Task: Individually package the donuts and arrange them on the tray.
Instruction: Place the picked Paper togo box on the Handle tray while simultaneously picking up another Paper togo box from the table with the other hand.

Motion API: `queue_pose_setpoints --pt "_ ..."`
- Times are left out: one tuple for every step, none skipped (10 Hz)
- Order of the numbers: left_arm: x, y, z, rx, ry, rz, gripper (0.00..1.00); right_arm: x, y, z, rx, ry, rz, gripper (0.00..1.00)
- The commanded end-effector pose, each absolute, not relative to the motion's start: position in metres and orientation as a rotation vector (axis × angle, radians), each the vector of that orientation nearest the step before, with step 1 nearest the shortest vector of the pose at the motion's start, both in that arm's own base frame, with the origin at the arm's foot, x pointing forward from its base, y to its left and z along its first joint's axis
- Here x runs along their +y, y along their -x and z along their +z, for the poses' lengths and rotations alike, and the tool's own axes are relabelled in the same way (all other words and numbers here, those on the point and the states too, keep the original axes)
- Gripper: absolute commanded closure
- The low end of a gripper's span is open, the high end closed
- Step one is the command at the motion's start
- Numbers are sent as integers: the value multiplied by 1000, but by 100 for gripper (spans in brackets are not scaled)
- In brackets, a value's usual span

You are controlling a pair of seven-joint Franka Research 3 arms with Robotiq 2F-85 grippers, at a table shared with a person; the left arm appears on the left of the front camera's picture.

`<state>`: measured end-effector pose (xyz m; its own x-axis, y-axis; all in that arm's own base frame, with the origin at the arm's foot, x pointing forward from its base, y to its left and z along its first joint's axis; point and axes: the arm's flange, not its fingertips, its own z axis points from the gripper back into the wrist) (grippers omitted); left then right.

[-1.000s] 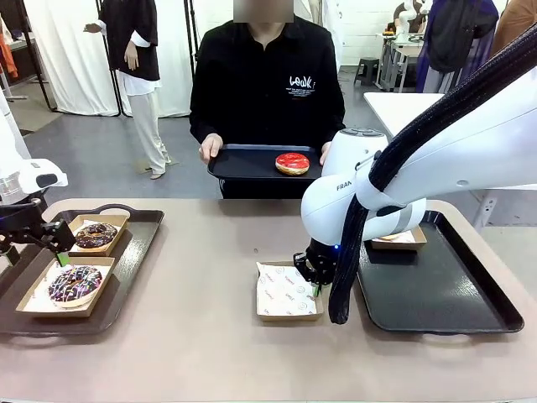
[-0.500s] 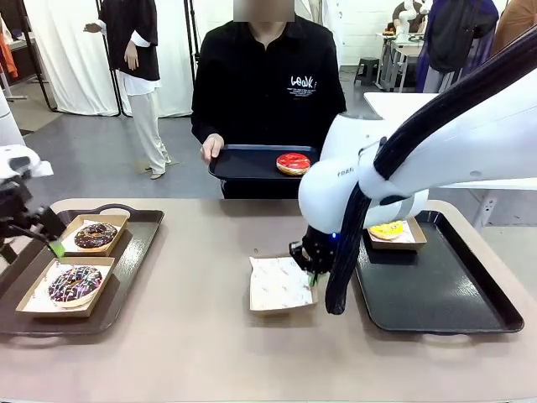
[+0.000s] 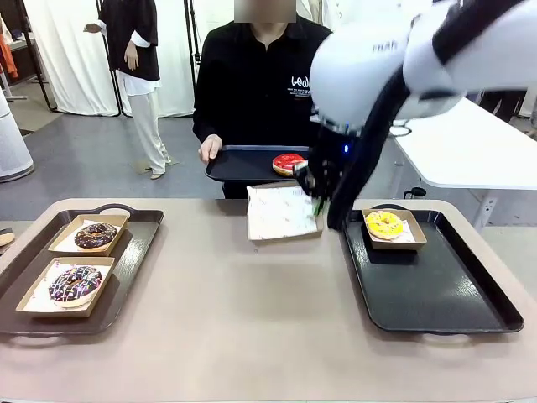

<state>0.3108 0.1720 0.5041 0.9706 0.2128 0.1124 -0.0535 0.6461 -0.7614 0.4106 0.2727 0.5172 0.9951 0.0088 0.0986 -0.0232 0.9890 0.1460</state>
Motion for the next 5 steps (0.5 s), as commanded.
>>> queue_pose_setpoints --pt "209 -319 497 -155 1015 175 0 285 -448 531 -50 -124 27 100" --pt "226 -315 496 -170 1050 193 0 288 -462 542 -38 -131 19 100" --pt "245 -311 490 -177 1090 220 0 290 -482 544 -23 -136 -7 100" --pt "255 -310 485 -168 1105 242 0 291 -495 541 -12 -138 -18 100" --pt "265 -310 475 -146 1124 275 0 289 -513 531 24 -147 -36 100"
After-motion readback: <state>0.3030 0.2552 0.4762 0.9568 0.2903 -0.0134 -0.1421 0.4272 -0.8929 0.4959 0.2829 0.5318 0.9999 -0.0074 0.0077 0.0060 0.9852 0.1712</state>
